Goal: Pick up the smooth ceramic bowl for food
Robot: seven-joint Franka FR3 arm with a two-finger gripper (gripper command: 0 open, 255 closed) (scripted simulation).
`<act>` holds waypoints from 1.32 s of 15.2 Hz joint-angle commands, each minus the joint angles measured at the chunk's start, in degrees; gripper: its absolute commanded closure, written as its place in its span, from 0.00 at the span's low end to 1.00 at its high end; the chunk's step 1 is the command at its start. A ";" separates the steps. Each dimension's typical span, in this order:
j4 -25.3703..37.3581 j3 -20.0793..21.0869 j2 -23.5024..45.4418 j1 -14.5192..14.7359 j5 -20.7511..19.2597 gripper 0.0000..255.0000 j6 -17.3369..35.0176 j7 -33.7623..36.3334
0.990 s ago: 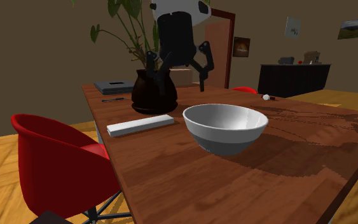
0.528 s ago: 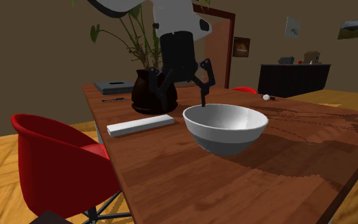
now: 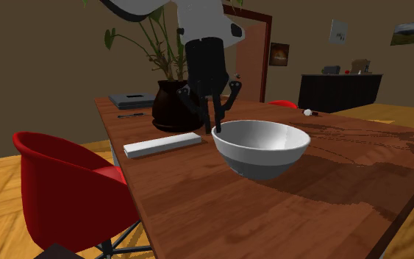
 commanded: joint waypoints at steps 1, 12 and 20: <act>-0.01 -0.02 0.02 -0.01 -0.01 1.00 0.01 0.00; 6.87 0.72 0.20 0.24 0.64 1.00 -6.62 -1.20; 12.22 1.11 0.95 0.41 1.05 1.00 -11.15 -2.12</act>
